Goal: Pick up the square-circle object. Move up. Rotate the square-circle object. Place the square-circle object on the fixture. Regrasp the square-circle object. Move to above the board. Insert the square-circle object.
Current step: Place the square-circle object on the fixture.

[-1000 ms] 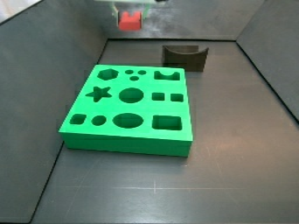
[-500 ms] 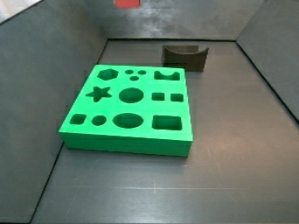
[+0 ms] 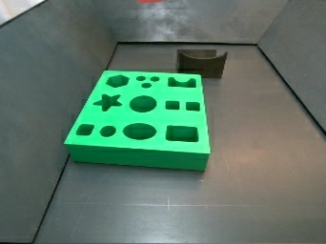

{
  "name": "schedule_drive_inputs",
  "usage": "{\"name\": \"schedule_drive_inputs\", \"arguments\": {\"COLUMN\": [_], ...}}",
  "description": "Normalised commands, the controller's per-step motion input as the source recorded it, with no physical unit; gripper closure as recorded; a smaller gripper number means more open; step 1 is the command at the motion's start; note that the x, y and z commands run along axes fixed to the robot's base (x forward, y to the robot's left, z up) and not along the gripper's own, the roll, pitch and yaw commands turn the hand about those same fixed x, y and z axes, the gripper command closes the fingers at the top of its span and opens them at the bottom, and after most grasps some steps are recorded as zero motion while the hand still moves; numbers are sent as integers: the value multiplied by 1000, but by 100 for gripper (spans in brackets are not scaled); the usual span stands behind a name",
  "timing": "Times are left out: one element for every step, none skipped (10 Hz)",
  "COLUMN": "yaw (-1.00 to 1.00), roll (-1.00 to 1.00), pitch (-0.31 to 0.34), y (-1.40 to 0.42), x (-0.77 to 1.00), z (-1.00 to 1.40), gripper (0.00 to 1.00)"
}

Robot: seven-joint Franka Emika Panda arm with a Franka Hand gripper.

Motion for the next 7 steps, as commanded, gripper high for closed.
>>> {"name": "schedule_drive_inputs", "arguments": {"yaw": [1,10,14,18,24,30,31], "roll": [2,1,4,10,22,32,39], "pitch": [-86,-43,-12,12,41,61,74], "y": [-486,-444,-389,-339,-289,-249,-224], "x": [1000,1000,1000,1000,1000,1000,1000], "z": [89,74,58,48,39,33,29], "gripper": [100,100,100,100,100,100,100]}}
